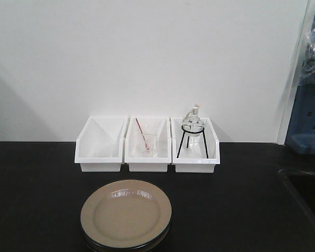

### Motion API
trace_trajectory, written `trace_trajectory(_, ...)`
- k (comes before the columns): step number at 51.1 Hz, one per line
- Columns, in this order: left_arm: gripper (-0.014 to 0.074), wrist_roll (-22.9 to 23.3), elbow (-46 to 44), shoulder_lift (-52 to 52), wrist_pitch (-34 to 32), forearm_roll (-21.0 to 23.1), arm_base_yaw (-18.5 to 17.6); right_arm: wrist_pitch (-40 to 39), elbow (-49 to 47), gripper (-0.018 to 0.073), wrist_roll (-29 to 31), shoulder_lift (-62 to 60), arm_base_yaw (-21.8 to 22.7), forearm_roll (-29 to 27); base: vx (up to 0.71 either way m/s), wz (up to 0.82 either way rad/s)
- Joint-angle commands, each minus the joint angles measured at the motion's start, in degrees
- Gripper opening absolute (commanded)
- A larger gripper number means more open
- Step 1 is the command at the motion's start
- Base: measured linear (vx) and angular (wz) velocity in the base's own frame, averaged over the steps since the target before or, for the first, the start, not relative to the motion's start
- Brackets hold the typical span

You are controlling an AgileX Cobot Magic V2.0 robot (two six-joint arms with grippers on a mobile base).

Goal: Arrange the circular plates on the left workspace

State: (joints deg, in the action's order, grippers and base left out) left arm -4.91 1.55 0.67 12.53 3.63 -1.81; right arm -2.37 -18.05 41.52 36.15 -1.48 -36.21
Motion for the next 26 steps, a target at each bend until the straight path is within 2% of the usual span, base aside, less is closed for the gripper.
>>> trace_trajectory(1, 0.0000, 0.55, 1.19, 0.92, -4.52, 0.01, -0.38, 2.37, -1.70, -0.0004, -4.28, -1.88, 0.23, 4.88, 0.00, 0.00)
trace_trajectory(6, 0.0000, 0.55, 1.19, 0.92, -4.52, 0.01, -0.38, 12.89, -1.65, -0.0004, -16.93, -6.72, 0.23, 17.00, 0.00, 0.00)
trace_trajectory(8, 0.0000, 0.55, 1.19, 0.92, -4.52, 0.01, -0.38, 14.75, -1.09, -0.0004, -21.65, -8.76, 0.23, 21.05, 0.00, 0.00)
trace_trajectory(11, 0.0000, 0.55, 1.19, 0.92, -4.52, 0.01, -0.38, 14.35, 1.49, -0.0004, -28.71, -13.08, 0.29, 26.64, 0.00, 0.00)
trace_trajectory(15, 0.0000, 0.55, 1.19, 0.92, -4.52, 0.01, -0.38, 10.82, 6.67, -0.0004, -35.07, -19.03, 0.29, 30.76, 0.00, 0.00)
trace_trajectory(19, 0.0000, 0.55, 1.19, 0.92, -4.52, 0.01, -0.38, 7.03, 12.25, -0.0004, -38.67, -25.37, 0.29, 33.76, 0.00, 0.00)
trace_trajectory(25, 0.0000, 0.55, 1.19, 0.92, -4.52, 0.01, -0.38, 4.56, 18.59, -0.0004, -39.50, -33.20, 0.29, 34.30, 0.00, 0.00)
trace_trajectory(26, 0.0000, 0.55, 1.19, 0.92, -4.52, 0.01, -0.38, 5.58, 21.16, -0.0004, -39.50, -37.99, 0.40, 34.30, 0.00, 0.00)
